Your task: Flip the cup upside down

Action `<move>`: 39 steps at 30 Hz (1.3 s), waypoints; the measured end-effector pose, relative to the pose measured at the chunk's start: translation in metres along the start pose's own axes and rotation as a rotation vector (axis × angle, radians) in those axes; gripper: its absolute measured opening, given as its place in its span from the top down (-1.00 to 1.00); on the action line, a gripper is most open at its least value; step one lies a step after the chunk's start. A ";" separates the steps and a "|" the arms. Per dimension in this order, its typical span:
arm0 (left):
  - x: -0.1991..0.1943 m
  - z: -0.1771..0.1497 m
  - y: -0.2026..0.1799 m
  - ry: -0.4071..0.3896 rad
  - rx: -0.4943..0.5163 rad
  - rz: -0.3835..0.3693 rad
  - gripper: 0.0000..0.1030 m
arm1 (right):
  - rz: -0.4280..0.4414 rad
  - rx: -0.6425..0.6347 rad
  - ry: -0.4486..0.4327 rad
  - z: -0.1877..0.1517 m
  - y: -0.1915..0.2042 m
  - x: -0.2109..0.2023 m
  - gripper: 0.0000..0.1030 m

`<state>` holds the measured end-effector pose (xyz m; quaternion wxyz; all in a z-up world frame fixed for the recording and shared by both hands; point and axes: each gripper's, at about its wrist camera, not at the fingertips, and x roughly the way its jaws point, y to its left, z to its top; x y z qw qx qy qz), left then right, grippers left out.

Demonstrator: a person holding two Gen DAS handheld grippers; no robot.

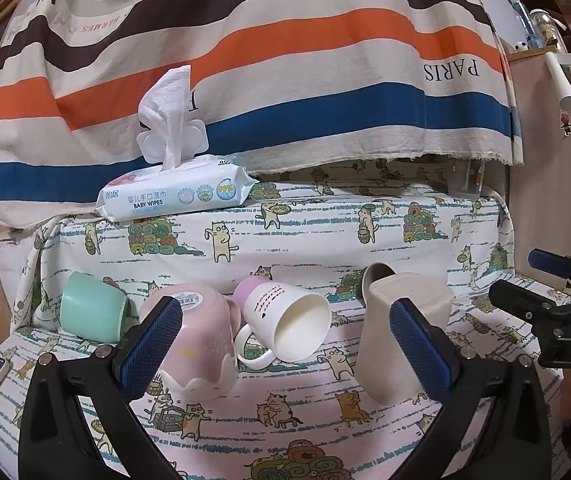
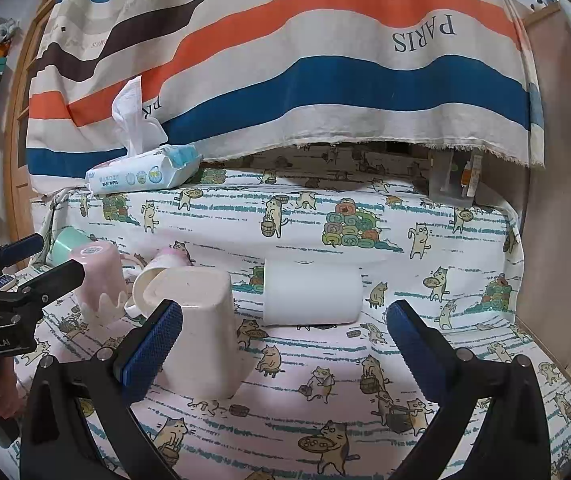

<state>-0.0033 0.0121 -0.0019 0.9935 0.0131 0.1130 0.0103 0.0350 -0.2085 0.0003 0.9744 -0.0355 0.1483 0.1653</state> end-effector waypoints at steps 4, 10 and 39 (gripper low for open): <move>0.001 0.000 0.001 0.007 -0.004 0.002 -1.00 | -0.005 0.000 -0.002 0.000 0.000 0.000 -0.99; 0.003 0.000 0.002 0.010 -0.004 0.001 -1.00 | -0.006 0.000 -0.001 0.000 0.000 0.000 -0.99; 0.008 -0.003 0.005 0.039 -0.009 0.005 -1.00 | -0.002 -0.004 0.010 -0.002 -0.003 0.002 -0.99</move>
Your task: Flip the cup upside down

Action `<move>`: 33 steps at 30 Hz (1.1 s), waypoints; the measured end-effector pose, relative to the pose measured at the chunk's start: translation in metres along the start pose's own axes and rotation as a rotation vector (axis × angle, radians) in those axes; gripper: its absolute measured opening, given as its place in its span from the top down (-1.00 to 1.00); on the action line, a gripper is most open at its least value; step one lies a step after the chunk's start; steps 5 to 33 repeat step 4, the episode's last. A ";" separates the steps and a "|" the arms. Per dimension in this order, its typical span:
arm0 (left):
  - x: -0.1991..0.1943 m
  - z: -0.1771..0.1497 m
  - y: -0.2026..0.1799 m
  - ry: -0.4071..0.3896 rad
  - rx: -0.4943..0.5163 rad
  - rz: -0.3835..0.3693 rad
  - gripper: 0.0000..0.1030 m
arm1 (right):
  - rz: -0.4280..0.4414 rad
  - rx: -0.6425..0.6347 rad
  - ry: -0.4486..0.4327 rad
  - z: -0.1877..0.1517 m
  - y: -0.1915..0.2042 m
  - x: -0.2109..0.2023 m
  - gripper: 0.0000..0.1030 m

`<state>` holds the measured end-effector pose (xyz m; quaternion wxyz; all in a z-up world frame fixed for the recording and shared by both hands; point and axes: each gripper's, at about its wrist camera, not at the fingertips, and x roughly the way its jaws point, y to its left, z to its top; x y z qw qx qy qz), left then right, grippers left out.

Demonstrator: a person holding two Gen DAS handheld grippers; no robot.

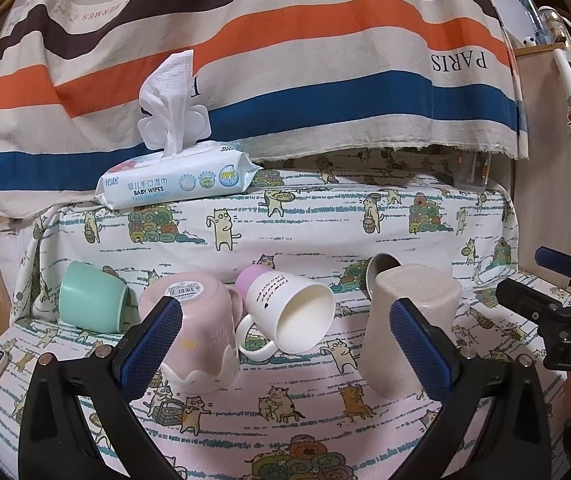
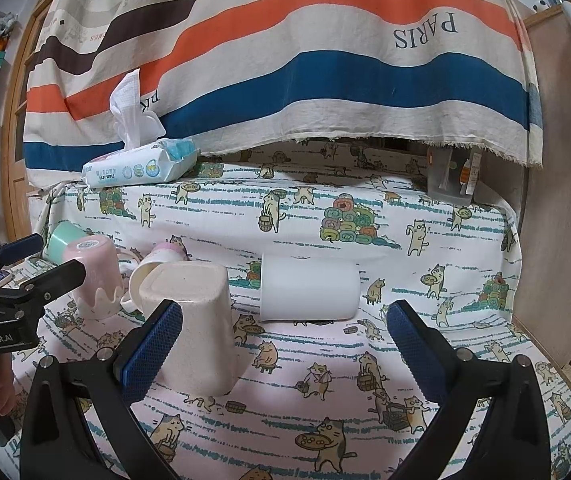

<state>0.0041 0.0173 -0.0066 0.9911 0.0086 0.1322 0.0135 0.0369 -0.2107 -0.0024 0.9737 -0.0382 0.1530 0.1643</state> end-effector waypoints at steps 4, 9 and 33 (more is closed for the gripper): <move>0.000 0.000 0.000 0.001 0.000 -0.001 -1.00 | 0.000 0.001 0.001 -0.001 -0.001 0.000 -0.99; 0.000 0.000 0.000 0.001 0.000 -0.001 -1.00 | 0.000 0.001 0.001 -0.001 -0.001 0.000 -0.99; 0.000 0.000 0.000 0.001 0.000 -0.001 -1.00 | 0.000 0.001 0.001 -0.001 -0.001 0.000 -0.99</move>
